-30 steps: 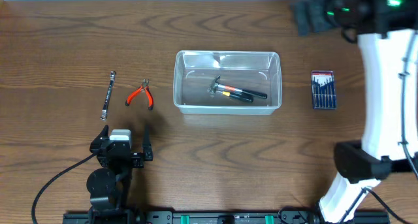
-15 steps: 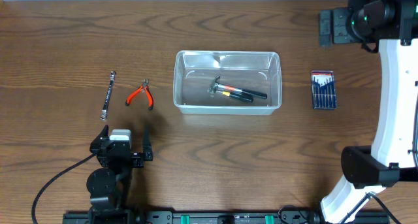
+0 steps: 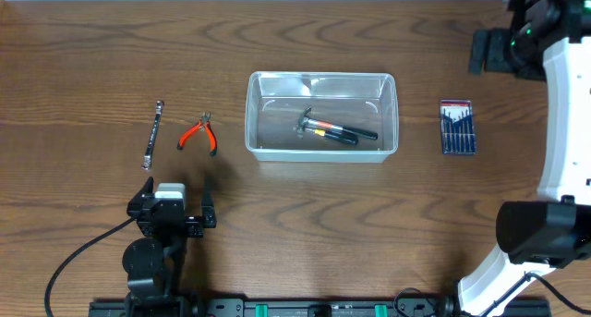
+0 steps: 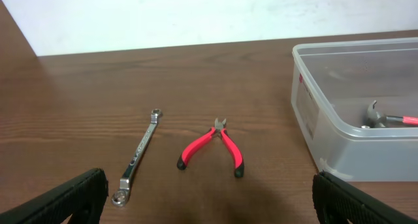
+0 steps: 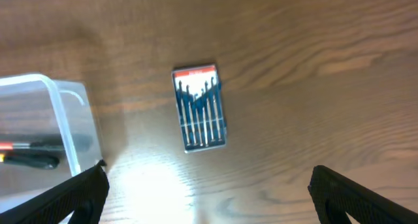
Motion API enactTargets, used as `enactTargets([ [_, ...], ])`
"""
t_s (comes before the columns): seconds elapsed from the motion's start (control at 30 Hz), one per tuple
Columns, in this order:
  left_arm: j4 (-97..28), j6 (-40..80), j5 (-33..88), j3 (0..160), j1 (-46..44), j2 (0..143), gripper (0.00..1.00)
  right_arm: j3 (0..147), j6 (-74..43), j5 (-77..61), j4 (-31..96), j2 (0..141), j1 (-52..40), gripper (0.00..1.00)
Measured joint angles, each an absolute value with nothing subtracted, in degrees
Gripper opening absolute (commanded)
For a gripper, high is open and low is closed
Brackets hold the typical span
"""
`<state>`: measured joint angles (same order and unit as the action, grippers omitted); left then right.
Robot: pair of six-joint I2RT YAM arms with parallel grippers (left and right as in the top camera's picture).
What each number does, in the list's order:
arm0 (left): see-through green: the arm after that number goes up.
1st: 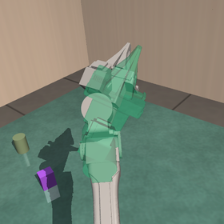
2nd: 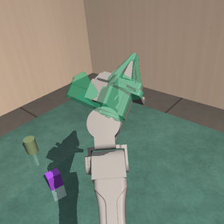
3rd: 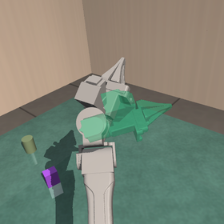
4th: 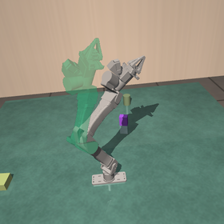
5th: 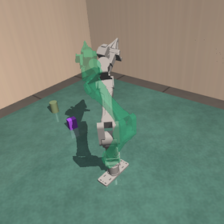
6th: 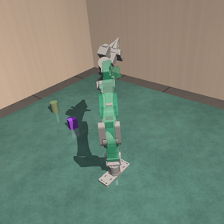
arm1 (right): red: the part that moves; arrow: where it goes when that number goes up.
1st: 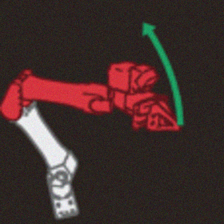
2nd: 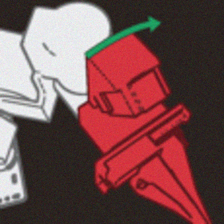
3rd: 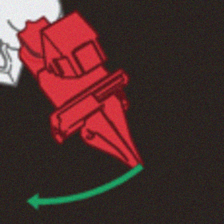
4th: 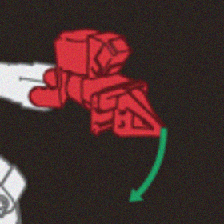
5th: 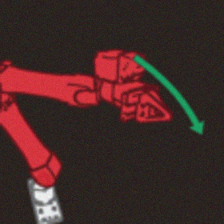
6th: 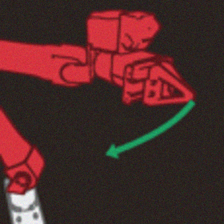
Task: Pack container
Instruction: 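Move the right gripper right over the boxed precision screwdriver set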
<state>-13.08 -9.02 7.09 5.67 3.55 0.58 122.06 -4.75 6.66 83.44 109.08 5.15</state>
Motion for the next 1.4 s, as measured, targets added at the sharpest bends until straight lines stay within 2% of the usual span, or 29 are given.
enactTargets([
  [0.23, -13.08, -9.02, 7.09, 5.67, 3.55, 0.58, 0.98, 115.24, -0.1, 2.17, 79.42, 110.67, 5.15, 0.99],
  [0.87, -13.1, -9.02, 7.09, 5.67, 3.55, 0.58, 0.98, 114.8, 2.13, -0.91, 75.9, 123.74, 9.98, 0.99],
  [1.27, -13.08, -9.02, 7.09, 5.67, 3.55, 0.58, 0.98, 114.78, 10.02, -0.49, 75.55, 125.01, 9.93, 0.91],
  [1.4, -13.08, -9.02, 7.09, 5.67, 3.55, 0.58, 0.98, 114.78, 10.57, -0.4, 75.85, 126.87, 9.91, 0.92],
])
